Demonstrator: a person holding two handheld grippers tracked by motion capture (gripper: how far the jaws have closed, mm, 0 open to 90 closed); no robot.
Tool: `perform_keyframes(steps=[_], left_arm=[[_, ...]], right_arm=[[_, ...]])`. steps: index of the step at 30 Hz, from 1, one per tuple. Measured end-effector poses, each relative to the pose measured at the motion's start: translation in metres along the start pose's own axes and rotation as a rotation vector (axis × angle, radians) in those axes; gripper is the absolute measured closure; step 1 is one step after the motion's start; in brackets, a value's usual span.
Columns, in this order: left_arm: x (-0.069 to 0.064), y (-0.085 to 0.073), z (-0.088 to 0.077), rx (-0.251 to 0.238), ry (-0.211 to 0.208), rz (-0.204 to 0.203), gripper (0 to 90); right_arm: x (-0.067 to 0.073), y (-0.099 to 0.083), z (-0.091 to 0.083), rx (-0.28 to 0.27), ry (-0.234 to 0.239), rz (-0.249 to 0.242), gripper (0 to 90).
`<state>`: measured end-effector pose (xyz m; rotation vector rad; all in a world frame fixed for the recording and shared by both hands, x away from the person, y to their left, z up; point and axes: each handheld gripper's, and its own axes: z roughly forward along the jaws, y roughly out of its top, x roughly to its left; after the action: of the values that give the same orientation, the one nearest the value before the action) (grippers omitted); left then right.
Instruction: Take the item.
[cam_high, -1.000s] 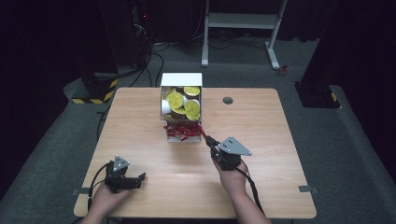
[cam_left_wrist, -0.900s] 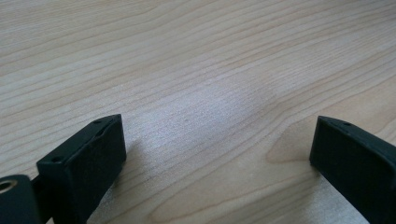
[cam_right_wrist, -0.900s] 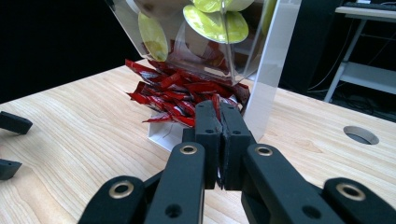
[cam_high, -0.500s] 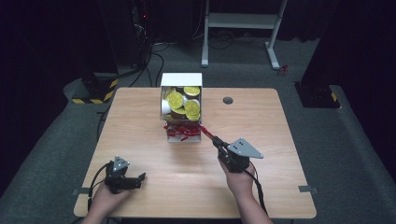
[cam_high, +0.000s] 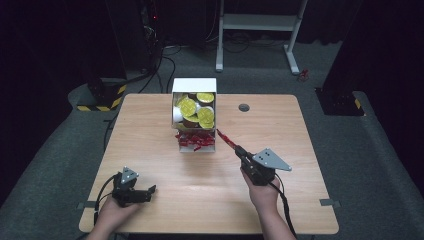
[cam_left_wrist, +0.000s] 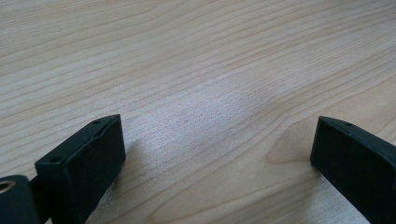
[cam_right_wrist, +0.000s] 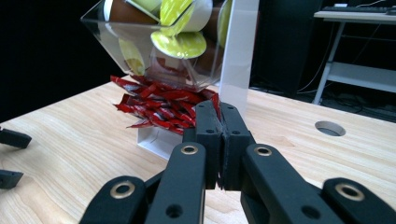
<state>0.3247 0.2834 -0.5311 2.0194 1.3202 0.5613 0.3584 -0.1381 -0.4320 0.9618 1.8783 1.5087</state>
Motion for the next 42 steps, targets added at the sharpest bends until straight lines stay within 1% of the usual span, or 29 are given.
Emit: perform_keyframes(steps=[3, 4, 13, 15, 17, 21, 23, 25, 29, 35, 37, 38, 39, 42], left_arm=[[0.000, 0.000, 0.000, 0.003, -0.001, 0.006, 2.9], [0.000, 0.000, 0.000, 0.004, -0.001, 0.007, 2.8], [0.000, 0.000, 0.000, 0.003, -0.003, 0.006, 2.5], [0.000, 0.000, 0.000, 0.004, -0.004, 0.007, 2.4], [0.000, 0.000, 0.000, 0.004, -0.004, 0.007, 2.2], [0.000, 0.001, 0.001, 0.006, -0.005, 0.009, 1.8], [0.000, 0.001, 0.001, 0.007, -0.005, 0.009, 1.8], [0.000, 0.001, 0.001, 0.005, -0.005, 0.008, 1.5], [0.000, 0.001, 0.001, 0.006, -0.005, 0.008, 1.5], [0.000, 0.001, 0.001, 0.007, -0.005, 0.009, 1.5], [0.000, 0.001, 0.001, 0.008, -0.006, 0.008, 1.5], [0.000, 0.001, 0.001, 0.008, -0.006, 0.009, 1.5], [0.000, 0.001, 0.001, 0.008, -0.006, 0.007, 1.5], [0.000, 0.001, 0.001, 0.008, -0.006, 0.007, 1.5]], right_arm=[[-0.003, 0.001, -0.003, -0.007, -0.007, -0.004, 88.8], [-0.003, 0.001, -0.004, -0.007, -0.011, 0.002, 88.8], [-0.010, 0.004, -0.010, -0.029, -0.036, 0.007, 88.8], [-0.012, 0.004, -0.011, -0.026, -0.043, 0.014, 88.8], [-0.013, 0.004, -0.011, -0.026, -0.044, 0.010, 88.8], [-0.019, 0.004, -0.014, -0.026, -0.069, 0.007, 88.9], [-0.020, 0.004, -0.014, -0.023, -0.071, 0.006, 88.9], [-0.025, 0.003, -0.015, -0.027, -0.085, 0.019, 88.9], [-0.032, 0.002, -0.016, -0.029, -0.103, 0.023, 88.9], [-0.046, -0.004, -0.017, -0.018, -0.129, 0.047, 88.9], [-0.047, -0.004, -0.017, -0.016, -0.132, 0.050, 88.9], [-0.049, -0.005, -0.017, -0.016, -0.132, 0.058, 88.9], [-0.054, -0.006, -0.018, -0.017, -0.138, 0.074, 88.9], [-0.057, -0.007, -0.019, -0.015, -0.143, 0.082, 88.9]])
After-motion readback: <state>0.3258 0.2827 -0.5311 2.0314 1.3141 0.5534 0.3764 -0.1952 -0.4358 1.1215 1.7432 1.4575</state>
